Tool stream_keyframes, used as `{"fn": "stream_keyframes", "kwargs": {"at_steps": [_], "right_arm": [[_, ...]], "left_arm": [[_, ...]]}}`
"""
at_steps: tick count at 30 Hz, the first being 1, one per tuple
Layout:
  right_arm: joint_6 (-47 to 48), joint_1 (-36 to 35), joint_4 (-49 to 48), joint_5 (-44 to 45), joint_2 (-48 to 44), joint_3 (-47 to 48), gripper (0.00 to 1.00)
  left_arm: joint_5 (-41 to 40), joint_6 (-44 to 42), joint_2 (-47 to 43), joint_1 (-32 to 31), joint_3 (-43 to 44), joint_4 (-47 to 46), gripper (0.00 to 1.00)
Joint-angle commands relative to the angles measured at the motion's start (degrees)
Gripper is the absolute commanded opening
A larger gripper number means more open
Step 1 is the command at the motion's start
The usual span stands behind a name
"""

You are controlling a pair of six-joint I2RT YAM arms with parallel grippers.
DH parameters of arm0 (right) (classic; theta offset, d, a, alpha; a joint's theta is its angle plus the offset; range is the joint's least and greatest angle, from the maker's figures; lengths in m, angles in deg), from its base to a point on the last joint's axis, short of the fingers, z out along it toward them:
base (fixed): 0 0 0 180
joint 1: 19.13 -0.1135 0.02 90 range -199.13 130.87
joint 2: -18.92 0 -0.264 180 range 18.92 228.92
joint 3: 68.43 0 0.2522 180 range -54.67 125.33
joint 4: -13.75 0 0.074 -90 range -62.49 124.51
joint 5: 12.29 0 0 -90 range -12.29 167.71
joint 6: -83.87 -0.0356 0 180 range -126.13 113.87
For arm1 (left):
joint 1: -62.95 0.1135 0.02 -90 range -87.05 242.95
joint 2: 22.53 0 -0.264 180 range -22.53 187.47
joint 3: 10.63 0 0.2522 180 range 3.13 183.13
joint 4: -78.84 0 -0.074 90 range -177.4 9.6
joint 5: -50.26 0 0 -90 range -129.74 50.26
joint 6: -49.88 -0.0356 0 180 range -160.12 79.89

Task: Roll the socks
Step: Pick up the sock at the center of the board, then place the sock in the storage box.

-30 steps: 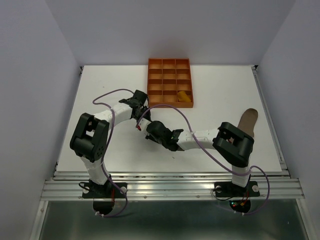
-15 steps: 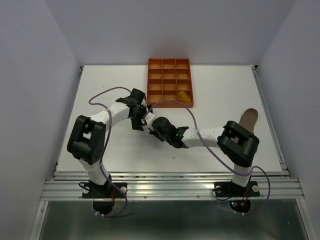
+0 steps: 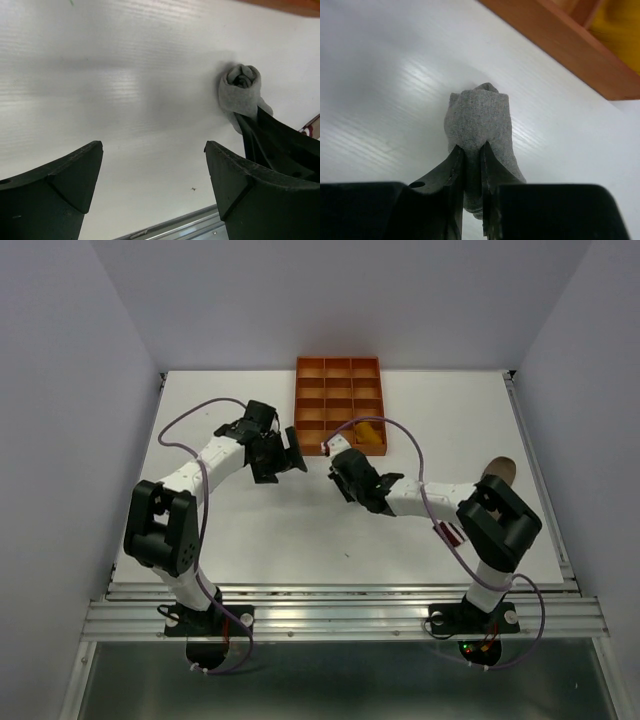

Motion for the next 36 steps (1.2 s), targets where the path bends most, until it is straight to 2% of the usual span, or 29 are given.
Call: {"fn": "stream_keyframes", "kwargs": {"at_steps": [1, 11, 15, 20, 25, 28, 30, 31, 36], "right_arm": [[-2.4, 2.7, 2.4, 0.6, -5.0, 0.7, 0.01], [-1.3, 8.3, -1.5, -2.7, -9.0, 4.1, 0.01], [1.5, 9.4, -2.0, -2.5, -8.6, 6.3, 0.01], [5.9, 12.6, -2.6, -2.2, -7.8, 9.4, 0.01], [8.7, 14.6, -3.1, -3.8, -6.9, 11.4, 0.01], [10.5, 15.1, -3.1, -4.4, -5.4, 13.5, 0.01], [12.5, 15.1, -3.4, -4.5, -4.3, 14.6, 0.01], [13.0, 15.7, -3.4, -4.6, -3.1, 15.9, 0.01], [15.8, 16.2, -3.6, -5.0, 0.0, 19.3, 0.01]], "left_arm": [[-2.6, -0.1, -0.7, 0.5, 5.9, -4.4, 0.95], [-6.4, -4.7, 9.2, 2.2, 16.5, -6.9, 0.93], [-6.5, -6.5, 13.4, 2.3, 20.4, -7.6, 0.89], [-10.6, -8.2, 19.0, 2.4, 26.2, -5.5, 0.83], [-10.1, -9.8, 23.9, 2.4, 30.8, -6.0, 0.78], [-10.7, -10.5, 25.8, 2.4, 32.6, -6.1, 0.68], [-9.9, -11.5, 26.9, 2.4, 33.3, -5.8, 0.59], [-9.3, -11.7, 27.6, 2.2, 33.6, -5.9, 0.5], [-11.7, -12.4, 29.1, 1.9, 34.3, -5.4, 0.41]]}}
